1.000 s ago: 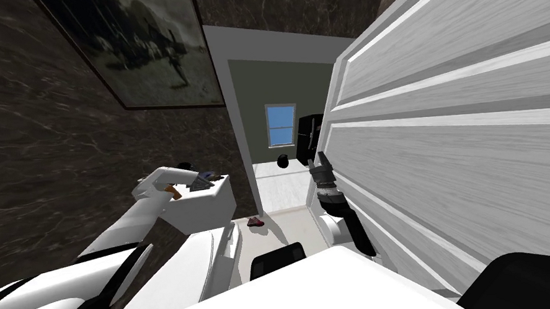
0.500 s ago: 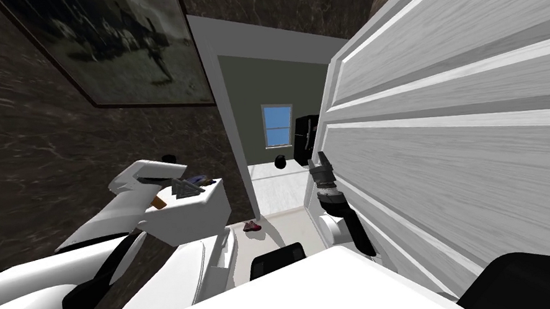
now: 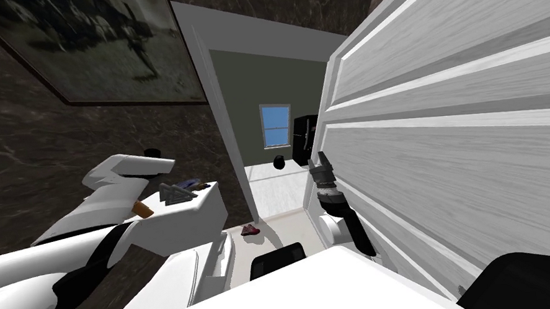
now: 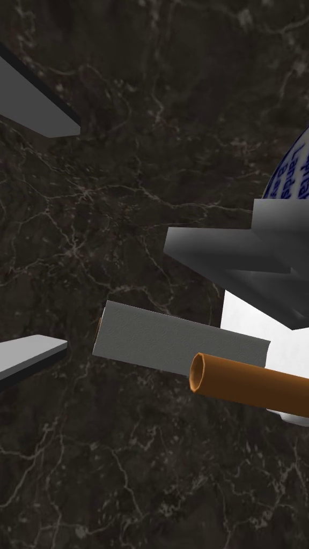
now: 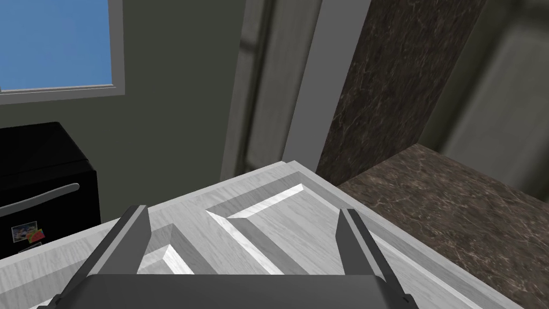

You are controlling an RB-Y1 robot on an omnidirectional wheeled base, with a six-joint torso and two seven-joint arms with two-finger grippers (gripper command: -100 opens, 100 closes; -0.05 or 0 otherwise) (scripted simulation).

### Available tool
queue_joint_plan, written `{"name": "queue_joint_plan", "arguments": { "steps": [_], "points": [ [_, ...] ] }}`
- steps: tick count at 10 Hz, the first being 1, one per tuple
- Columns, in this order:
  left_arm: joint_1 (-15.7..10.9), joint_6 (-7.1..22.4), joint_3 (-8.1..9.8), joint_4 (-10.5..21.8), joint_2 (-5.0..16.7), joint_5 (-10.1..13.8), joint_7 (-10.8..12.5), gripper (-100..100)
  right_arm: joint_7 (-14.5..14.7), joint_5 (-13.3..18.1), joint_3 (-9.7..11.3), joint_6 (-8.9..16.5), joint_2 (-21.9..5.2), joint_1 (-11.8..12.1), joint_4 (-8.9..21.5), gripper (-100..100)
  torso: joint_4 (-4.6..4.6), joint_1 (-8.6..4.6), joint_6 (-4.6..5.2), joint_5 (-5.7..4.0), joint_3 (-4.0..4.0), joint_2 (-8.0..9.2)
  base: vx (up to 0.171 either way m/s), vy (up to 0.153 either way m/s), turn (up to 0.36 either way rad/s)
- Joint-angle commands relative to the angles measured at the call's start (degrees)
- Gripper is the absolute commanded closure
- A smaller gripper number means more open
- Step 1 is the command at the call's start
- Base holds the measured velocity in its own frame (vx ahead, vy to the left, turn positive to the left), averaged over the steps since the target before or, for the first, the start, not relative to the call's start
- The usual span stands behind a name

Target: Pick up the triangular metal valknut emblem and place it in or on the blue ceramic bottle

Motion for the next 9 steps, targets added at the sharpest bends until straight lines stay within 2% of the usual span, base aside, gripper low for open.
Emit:
{"name": "queue_joint_plan", "arguments": {
  "steps": [1, 2, 3, 4, 5, 6, 7, 8, 9],
  "points": [
    [-1.2, 2.0, 0.47, 2.4, 0.6, 0.3, -0.4, -100, 0.0, 0.0, 0.0, 0.0, 0.0, 0.0, 0.0, 0, 0.0, 0.0, 0.0, 0.0, 0.0, 0.0, 0.068, -0.025, -0.029],
    [-3.0, 4.1, 1.58, 4.1, 2.0, 1.0, -1.1, -100, 0.0, 0.0, 0.0, 0.0, 0.0, 0.0, 0.0, 0, -0.01, 0.02, -0.01, 0.02, 0.0, 0.02, 0.074, -0.039, -0.053],
    [-3.0, 4.5, 1.58, 5.4, 2.0, 1.0, -1.1, -100, 0.0, 0.0, 0.0, 0.0, 0.0, 0.0, 0.0, 0, -0.01, -0.03, 0.01, 0.0, -0.01, -0.01, 0.062, -0.026, -0.025],
    [-4.6, 6.8, 2.67, 7.4, 3.2, 1.7, -1.6, -100, 0.0, 0.0, 0.0, 0.0, 0.0, 0.0, 0.0, 0, -0.01, 0.0, 0.0, 0.01, 0.0, 0.02, 0.069, -0.028, -0.043],
    [-4.6, 6.8, 2.67, 8.2, 3.2, 1.7, -1.6, -100, 0.0, 0.0, 0.0, 0.0, 0.0, 0.0, 0.0, 0, -0.01, 0.01, -0.01, 0.01, 0.0, 0.01, 0.059, -0.018, -0.019],
    [-5.8, 8.8, 3.72, 10.3, 4.3, 2.4, -2.1, -100, 0.0, 0.0, 0.0, 0.0, 0.0, 0.0, 0.0, 0, -0.01, 0.03, 0.0, 0.02, 0.01, 0.04, 0.073, -0.015, -0.04],
    [-5.8, 8.8, 3.72, 10.9, 4.3, 2.4, -2.1, -100, 0.0, 0.0, 0.0, 0.0, 0.0, 0.0, 0.0, 0, -0.01, 0.04, 0.0, 0.02, 0.0, 0.01, 0.058, -0.012, -0.019],
    [-6.8, 10.6, 4.69, 12.3, 5.3, 3.1, -2.5, -100, 0.0, 0.0, 0.0, 0.0, 0.0, 0.0, 0.0, 0, -0.01, 0.07, -0.01, 0.03, 0.01, 0.05, 0.06, -0.015, -0.029],
    [-6.8, 10.6, 4.69, 13.3, 5.3, 3.1, -2.5, -100, 0.0, 0.0, 0.0, 0.0, 0.0, 0.0, 0.0, 0, 0.0, 0.06, -0.01, 0.02, 0.02, 0.05, 0.053, -0.009, -0.015]
  ]
}}
